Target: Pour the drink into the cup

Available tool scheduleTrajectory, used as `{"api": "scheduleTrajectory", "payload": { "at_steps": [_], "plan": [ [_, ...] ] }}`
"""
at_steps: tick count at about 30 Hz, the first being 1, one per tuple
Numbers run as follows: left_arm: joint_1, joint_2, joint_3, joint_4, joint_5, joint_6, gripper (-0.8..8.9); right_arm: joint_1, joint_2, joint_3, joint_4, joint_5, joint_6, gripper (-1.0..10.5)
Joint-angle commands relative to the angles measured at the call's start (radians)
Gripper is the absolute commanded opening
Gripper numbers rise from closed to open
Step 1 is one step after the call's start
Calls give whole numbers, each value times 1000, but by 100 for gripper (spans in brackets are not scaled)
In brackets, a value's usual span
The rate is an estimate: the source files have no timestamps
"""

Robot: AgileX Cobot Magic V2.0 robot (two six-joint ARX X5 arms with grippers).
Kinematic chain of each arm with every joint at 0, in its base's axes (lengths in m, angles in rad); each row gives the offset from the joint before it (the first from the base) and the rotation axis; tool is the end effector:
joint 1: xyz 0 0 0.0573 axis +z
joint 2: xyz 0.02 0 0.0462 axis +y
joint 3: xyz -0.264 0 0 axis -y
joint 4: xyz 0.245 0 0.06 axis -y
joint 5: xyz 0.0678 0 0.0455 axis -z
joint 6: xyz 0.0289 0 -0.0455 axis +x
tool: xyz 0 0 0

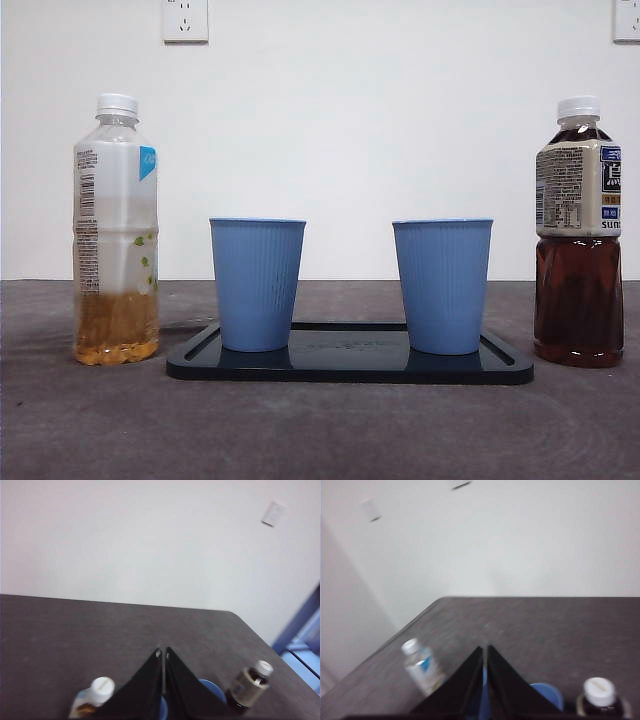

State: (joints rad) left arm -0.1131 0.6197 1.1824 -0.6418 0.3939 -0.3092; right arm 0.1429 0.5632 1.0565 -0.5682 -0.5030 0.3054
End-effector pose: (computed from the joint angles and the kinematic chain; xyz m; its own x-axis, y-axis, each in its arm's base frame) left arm 0.0728 -0.0194 0.4308 0.8713 -0.4852 -0.0730 0.4375 0.8356 -0.3322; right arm 0.0742 0.0248 0.4063 0.7961 0.6016 -0.0656 -0.5505 0.7650 0.3342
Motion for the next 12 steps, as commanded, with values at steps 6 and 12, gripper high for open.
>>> {"api": "scheduleTrajectory", "payload": {
  "at_steps": [6, 12],
  "plan": [
    [-56, 60, 69, -62, 169, 116, 9, 98, 63, 95, -138, -58, -183, 11],
    [-87, 58, 69, -138, 208, 180, 10, 99, 62, 96, -215, -58, -237, 12]
  ]
}}
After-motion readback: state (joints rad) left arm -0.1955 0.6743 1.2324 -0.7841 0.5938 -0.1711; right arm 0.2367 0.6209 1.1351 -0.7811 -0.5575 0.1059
